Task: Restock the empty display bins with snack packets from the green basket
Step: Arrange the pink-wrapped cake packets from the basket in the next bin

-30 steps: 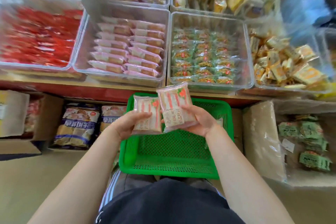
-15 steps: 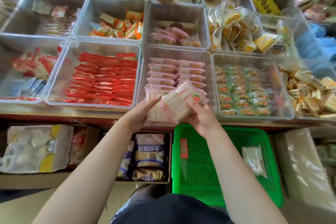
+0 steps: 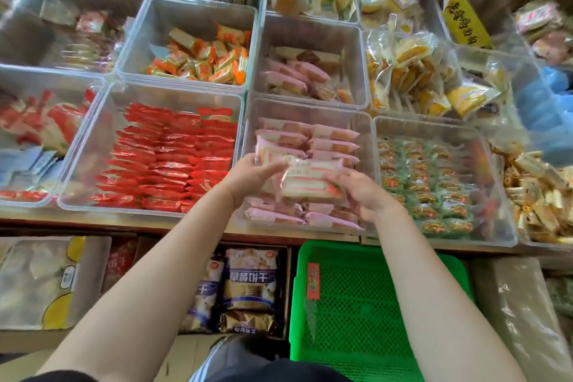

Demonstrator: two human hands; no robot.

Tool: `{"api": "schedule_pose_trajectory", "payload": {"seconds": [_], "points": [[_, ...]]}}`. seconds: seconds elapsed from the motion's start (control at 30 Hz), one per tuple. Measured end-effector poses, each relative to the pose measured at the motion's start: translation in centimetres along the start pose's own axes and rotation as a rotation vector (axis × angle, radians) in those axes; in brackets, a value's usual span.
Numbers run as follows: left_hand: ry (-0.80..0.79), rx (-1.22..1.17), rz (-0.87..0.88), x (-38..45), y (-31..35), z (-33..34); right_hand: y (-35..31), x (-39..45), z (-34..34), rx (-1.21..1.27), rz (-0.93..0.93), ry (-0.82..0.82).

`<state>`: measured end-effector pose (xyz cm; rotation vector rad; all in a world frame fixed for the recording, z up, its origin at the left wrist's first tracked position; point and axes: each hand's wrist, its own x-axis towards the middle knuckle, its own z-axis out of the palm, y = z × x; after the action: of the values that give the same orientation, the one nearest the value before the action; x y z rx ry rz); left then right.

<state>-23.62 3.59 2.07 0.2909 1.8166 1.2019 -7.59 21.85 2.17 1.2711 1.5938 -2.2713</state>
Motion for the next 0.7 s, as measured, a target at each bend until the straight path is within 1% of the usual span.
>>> {"api": "schedule_pose_trajectory", "payload": {"seconds": [0.07, 0.1, 0.17, 0.23, 0.3, 0.4, 0.53, 0.7], "points": [[0.119, 0.123, -0.022, 1.5, 0.2, 0.0, -1.2, 1.4, -0.6, 0.065, -0.003, 0.060], [0.144, 0.136, -0.033, 2.1, 0.2, -0.1, -1.8, 2.3, -0.9, 0.137, -0.023, 0.103], [0.117, 0.101, -0.068, 2.8, -0.1, -0.3, -2.9, 4.5, -1.0, 0.218, -0.106, 0.197], [0.083, 0.101, -0.084, 2.9, 0.0, -0.5, -4.0, 6.5, -0.4, 0.114, -0.189, 0.258], [0.071, 0.080, -0.101, 3.2, 0.0, -0.8, -5.2, 8.4, 0.9, -0.035, -0.249, 0.278], [0.068, 0.025, -0.131, 3.5, 0.1, -1.1, -7.0, 11.2, 3.2, -0.200, -0.306, 0.259], [0.037, 0.003, -0.154, 3.6, 0.1, -1.4, -8.0, 13.5, 5.0, -0.425, -0.299, 0.221], [0.037, -0.015, -0.146, 3.7, 0.1, -1.6, -8.1, 14.0, 5.7, -0.485, -0.300, 0.272]]}}
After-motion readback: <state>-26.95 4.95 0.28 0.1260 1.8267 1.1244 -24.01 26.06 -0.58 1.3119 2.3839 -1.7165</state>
